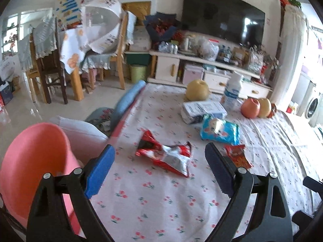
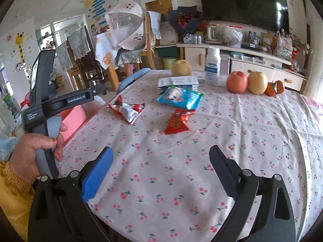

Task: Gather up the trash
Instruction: 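Move both grippers back over the table toward the red-and-silver chip bag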

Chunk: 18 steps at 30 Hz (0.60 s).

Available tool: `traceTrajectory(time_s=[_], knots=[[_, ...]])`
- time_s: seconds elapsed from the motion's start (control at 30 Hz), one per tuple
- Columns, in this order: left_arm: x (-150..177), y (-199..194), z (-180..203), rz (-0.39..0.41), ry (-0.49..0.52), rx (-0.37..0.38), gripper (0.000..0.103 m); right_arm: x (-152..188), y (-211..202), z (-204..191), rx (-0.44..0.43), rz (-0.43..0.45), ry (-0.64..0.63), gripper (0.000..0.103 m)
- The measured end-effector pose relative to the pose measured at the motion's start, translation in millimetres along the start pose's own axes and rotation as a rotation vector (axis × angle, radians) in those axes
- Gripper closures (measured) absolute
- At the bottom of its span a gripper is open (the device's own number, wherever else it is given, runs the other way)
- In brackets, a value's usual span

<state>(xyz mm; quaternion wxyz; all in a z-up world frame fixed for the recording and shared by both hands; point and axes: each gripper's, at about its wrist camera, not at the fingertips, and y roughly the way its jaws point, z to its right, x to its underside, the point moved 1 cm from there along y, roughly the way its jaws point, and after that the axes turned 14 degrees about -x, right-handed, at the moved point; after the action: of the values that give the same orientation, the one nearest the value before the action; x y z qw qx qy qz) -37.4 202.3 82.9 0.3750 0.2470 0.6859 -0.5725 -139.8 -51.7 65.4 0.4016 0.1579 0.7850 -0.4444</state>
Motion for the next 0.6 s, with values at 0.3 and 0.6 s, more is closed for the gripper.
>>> traceTrajectory(time_s=[0.3,0.6], knots=[[-2.7,12.7,8.7,-0.049,-0.069,0.041,0.012,3.5,7.1,57.3,0.019,-0.027,0.099,0.008],[-0.3,58.3,-2.8,-0.216,-0.273,0.015,0.012,-7.6,26.7,101.0,-0.014,-0.045,0.187,0.008]])
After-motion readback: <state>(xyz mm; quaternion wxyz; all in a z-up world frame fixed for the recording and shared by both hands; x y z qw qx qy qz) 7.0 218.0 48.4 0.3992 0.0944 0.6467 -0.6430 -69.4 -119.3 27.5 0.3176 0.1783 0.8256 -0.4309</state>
